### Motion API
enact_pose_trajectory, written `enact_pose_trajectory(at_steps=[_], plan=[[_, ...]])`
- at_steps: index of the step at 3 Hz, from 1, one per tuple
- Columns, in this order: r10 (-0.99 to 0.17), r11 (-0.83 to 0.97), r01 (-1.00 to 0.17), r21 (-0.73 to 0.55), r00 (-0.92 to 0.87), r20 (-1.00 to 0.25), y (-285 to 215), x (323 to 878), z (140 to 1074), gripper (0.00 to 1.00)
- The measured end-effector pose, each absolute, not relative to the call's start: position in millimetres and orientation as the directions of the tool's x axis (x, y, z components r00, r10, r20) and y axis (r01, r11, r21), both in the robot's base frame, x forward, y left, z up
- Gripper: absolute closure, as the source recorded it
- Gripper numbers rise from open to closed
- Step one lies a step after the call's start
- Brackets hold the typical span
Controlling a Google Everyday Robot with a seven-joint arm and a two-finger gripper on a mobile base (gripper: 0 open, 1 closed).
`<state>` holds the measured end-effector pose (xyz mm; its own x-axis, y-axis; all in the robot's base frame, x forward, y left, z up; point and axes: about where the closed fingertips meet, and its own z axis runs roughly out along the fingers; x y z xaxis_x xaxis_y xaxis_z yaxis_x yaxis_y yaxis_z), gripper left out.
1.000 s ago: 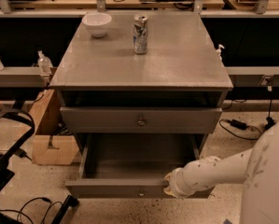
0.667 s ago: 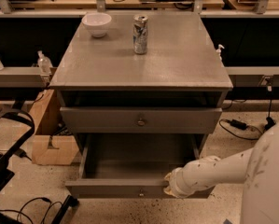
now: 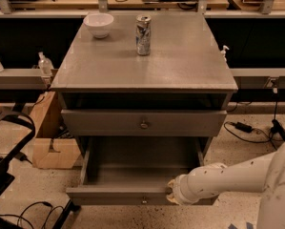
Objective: Open middle drawer
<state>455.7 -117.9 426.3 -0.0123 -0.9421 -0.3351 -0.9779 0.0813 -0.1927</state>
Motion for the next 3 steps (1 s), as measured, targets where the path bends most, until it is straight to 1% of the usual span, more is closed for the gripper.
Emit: enact_pose_trajectory(at_steps=[2, 3], plan=[[-0.937, 0.081, -0.981, -0.179, -0.014, -0.349, -114.7, 446.8, 425.0, 1.0], [-0.937, 0.081, -0.981, -0.179, -0.013, -0.349, -114.7, 446.8, 425.0, 0.75]])
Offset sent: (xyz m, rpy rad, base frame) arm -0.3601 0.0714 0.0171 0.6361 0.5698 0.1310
